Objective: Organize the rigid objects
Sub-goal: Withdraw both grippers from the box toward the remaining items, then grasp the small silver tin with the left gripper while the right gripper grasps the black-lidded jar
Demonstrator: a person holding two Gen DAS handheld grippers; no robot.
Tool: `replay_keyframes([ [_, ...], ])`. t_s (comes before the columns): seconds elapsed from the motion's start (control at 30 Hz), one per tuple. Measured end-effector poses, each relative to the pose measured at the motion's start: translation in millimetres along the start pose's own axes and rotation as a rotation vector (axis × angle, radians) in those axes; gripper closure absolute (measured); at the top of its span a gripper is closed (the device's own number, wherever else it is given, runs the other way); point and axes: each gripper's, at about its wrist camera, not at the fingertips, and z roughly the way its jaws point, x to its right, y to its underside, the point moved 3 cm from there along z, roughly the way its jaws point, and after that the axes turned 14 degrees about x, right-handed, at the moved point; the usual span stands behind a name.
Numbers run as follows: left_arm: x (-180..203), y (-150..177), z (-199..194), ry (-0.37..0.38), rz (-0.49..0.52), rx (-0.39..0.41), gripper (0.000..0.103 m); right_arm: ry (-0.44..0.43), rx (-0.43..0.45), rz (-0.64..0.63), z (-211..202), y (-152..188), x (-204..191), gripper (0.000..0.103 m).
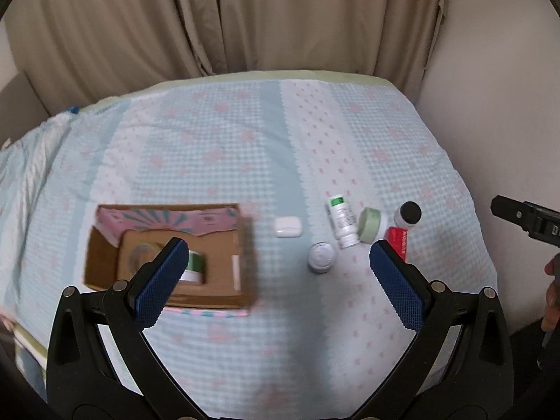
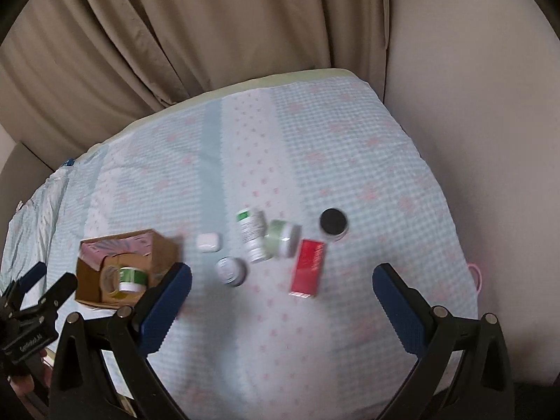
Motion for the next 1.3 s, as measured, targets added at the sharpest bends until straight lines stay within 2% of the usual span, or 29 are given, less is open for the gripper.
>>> replay_keyframes([
  [0.33,46.8,46.9,77.6,-0.015,0.006,-0.086,0.000,0.006,-0.029,-0.010,80.6,-6.2,55.4,0.000],
  [0.6,69.5,97.2,163.5,-0.051,0.047,-0.154,0.000,0.001,-0.064,-0.021,162.8,15.1,77.7,0.000],
  [0.87,78.1,137.4,219.8,-0.067,0.065,-0.178,0.001,0.030,-0.083,-0.027,229.6,46.6,88.0,0.000],
  [1.07,82.7,160.7,247.5,-0.079,0.085,-0.203,0.017,0.048,-0.102,-0.039,266.5,65.1,90.8,0.011],
  [1.23,79.6,161.8,254.0,-0.082,0.064,-0.193,0.018,0.052,-0.104,-0.046,276.0,70.6,88.6,0.019],
  [1.3,78.8,162.5,257.9,-0.075,0.060,-0.199,0.033,0.056,-0.101,-0.056,278.6,71.0,86.5,0.024],
])
